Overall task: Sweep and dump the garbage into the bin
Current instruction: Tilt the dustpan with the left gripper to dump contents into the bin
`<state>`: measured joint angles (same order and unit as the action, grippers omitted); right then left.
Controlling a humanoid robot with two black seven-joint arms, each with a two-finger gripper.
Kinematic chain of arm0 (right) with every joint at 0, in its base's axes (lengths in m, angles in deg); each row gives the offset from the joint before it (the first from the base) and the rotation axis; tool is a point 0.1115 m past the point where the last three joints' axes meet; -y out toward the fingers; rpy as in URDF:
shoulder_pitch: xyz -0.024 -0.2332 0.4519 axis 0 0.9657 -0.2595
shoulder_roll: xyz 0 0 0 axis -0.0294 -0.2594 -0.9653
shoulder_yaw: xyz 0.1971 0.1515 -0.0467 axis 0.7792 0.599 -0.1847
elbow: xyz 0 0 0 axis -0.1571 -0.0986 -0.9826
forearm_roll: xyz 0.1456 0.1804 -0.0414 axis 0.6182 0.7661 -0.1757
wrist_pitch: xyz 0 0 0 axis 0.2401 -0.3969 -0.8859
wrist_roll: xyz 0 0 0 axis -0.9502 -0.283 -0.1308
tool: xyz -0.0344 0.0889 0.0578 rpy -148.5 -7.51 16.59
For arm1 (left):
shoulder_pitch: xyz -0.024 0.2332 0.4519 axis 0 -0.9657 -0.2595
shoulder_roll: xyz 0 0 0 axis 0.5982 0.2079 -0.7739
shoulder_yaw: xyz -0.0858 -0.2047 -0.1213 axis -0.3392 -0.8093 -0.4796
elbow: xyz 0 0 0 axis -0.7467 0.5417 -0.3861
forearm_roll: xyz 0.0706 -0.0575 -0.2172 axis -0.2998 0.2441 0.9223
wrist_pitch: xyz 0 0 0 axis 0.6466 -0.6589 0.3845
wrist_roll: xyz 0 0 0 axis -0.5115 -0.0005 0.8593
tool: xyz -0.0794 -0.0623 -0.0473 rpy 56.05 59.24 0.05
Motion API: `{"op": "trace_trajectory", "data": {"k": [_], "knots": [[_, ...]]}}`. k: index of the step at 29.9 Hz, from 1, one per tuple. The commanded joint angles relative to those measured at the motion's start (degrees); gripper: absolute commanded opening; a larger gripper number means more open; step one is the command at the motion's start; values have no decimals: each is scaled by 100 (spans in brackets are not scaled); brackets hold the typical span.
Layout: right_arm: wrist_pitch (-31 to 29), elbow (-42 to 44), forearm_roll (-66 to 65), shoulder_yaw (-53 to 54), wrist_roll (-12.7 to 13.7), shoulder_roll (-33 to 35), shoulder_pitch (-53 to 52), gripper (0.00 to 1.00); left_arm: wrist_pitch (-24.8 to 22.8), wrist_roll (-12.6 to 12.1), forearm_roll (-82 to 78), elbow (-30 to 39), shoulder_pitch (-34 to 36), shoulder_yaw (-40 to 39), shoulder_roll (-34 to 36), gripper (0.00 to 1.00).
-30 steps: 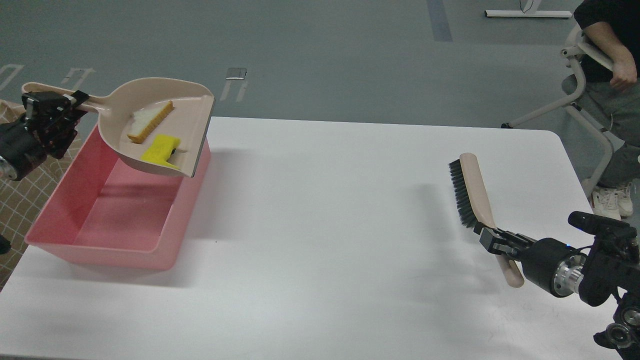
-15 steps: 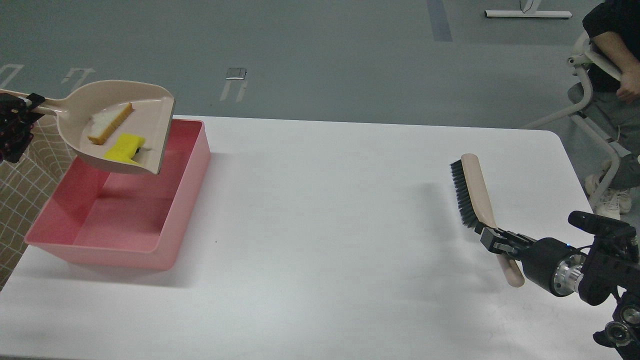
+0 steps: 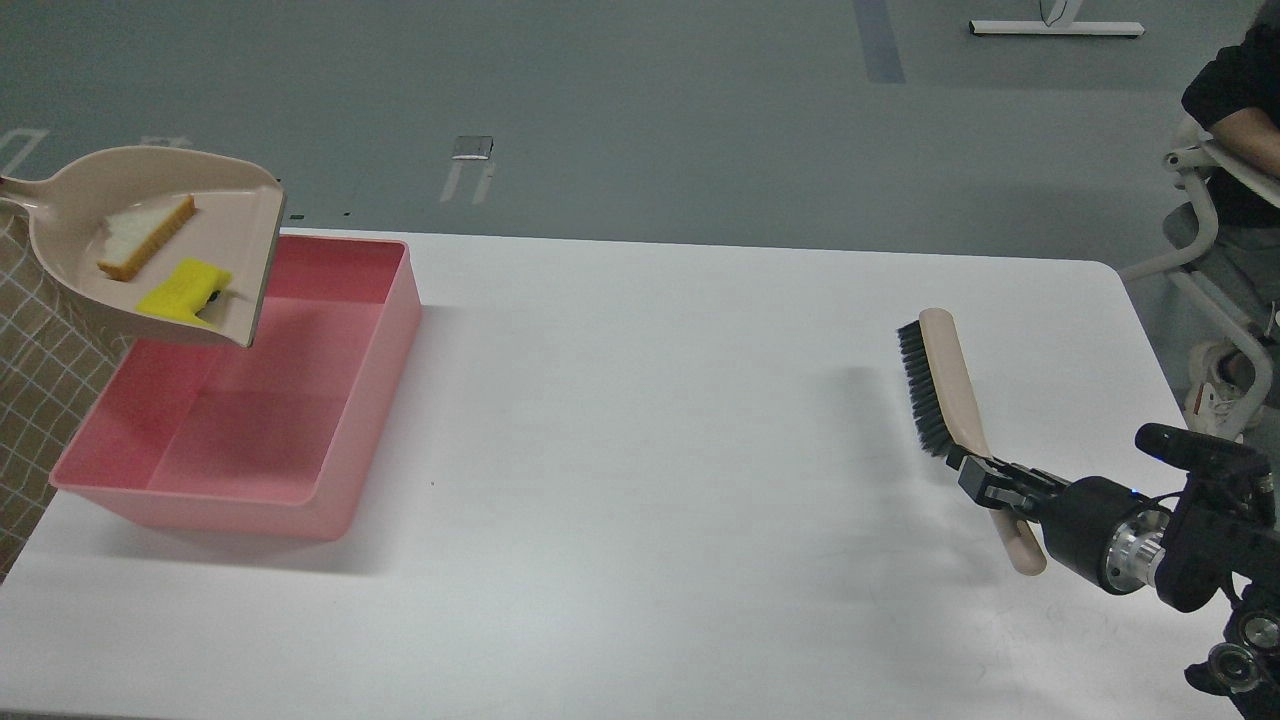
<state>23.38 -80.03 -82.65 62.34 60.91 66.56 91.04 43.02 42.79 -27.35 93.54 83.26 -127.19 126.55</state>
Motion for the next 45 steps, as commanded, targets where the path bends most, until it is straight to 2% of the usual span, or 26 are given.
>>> {"op": "trace_trajectory", "data": {"k": [1,12,20,26,38,45], "knots": [[0,12,0,1,-1,0,0,19,1,0,-125,29,-3,9,47,2],[0,38,0,1,-9,-9,0,19,1,0,-547,55,6,1,117,2],[0,64,0,1,-9,9,-9,19,1,0,-706,547,41,-26,424,2],[0,117,0,10,-9,-9,-9,19,190,0,-714,1100,32,-35,767,2],[0,135,0,10,-53,-9,-9,19,884,0,-1522,1189,32,-79,811,2],[0,161,0,10,-62,-27,-9,19,1069,0,-1716,1198,32,-78,899,2]]}}
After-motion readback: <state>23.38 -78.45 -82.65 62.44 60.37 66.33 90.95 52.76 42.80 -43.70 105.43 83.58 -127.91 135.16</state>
